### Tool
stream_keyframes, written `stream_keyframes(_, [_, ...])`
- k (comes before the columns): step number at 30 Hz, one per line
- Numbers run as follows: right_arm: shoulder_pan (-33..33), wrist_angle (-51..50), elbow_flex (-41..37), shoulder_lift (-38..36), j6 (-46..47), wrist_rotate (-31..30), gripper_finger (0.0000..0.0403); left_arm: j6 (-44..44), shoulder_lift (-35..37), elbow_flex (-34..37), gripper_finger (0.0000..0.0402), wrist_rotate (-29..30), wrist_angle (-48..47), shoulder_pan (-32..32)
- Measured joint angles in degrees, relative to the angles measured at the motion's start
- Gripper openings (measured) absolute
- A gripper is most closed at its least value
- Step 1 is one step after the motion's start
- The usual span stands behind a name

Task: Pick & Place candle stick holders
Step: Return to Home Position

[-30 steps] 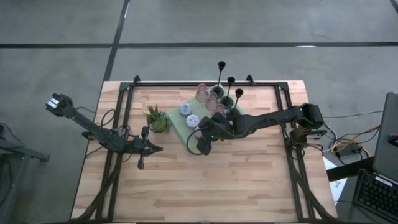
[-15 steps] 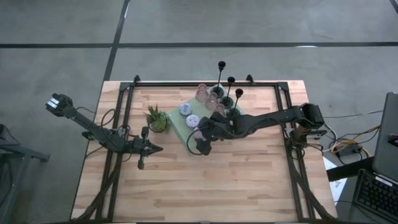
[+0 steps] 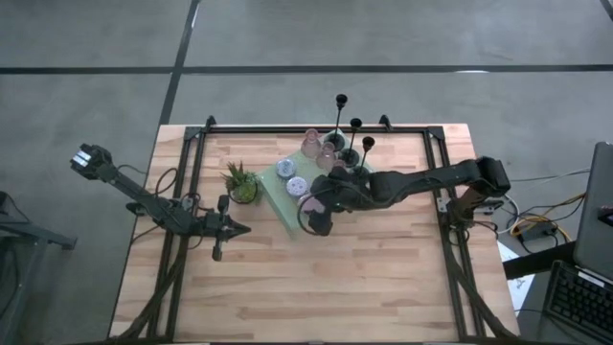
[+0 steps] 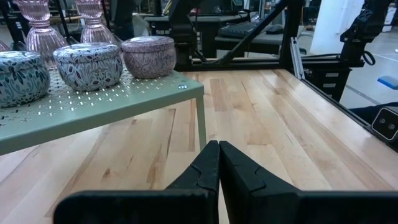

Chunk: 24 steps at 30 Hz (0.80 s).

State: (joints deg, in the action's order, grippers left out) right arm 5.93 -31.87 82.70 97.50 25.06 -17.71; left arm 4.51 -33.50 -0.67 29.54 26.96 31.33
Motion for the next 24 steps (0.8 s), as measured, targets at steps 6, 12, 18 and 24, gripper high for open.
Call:
stream_keyframes(6, [0.2,-1.4,0.0,-1.3,-0.2,6.6,0.0374,0.0,0.0,0.0,0.0012,0.0,0.0,0.0])
stream_keyframes(12, [1.6,-1.4,0.0,-2.9,-2.7,8.6,0.0302,0.0,0.0,0.0,0.0012,0.0,0.0,0.0])
stream_keyframes(18, [4.1,-0.7,0.0,-3.4,-6.3,7.0,0.0164,0.0,0.0,0.0,0.0012,0.0,0.0,0.0])
stream_keyframes(24, [7.2,-0.5,-0.2,-3.8,-8.6,4.0,0.0022,0.0,0.0,0.0,0.0012,0.0,0.0,0.0])
